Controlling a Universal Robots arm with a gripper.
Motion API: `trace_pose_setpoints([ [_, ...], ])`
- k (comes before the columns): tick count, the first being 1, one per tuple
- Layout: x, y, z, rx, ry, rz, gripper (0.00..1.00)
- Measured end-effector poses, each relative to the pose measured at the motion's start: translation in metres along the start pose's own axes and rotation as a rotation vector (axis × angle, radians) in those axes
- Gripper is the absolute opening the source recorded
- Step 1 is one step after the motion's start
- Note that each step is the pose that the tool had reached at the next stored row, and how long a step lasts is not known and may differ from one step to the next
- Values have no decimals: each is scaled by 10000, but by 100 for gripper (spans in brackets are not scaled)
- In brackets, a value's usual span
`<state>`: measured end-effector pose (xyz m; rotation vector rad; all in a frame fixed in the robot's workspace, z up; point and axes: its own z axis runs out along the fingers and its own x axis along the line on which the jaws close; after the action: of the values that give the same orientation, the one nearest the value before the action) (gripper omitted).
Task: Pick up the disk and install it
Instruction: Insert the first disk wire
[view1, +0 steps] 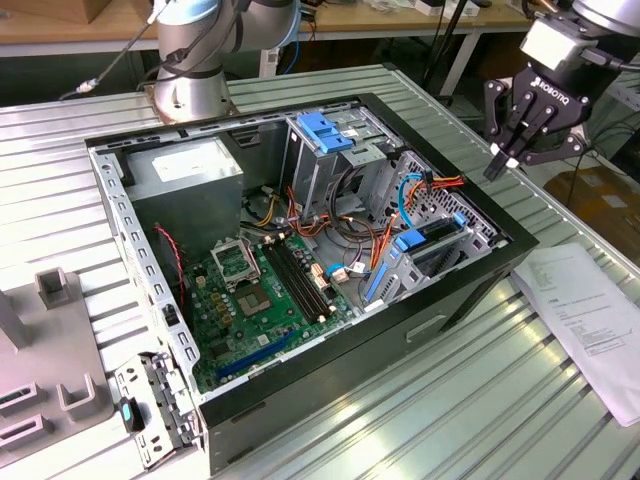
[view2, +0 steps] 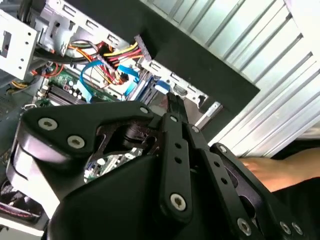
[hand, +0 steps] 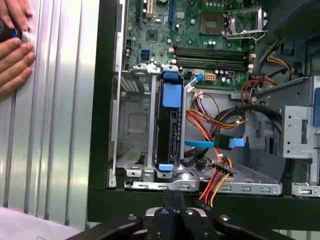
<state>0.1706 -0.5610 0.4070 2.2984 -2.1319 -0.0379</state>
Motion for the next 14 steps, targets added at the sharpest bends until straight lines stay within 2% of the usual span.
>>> trace_pose_setpoints([
  [4, -12, -41, 16, -5, 12, -421, 11],
  [8, -16, -67, 20, -7, -12, -719, 11],
  [12, -16, -69, 25, -25, 12, -1980, 11],
  [14, -16, -71, 25, -30, 18, -2341, 11],
])
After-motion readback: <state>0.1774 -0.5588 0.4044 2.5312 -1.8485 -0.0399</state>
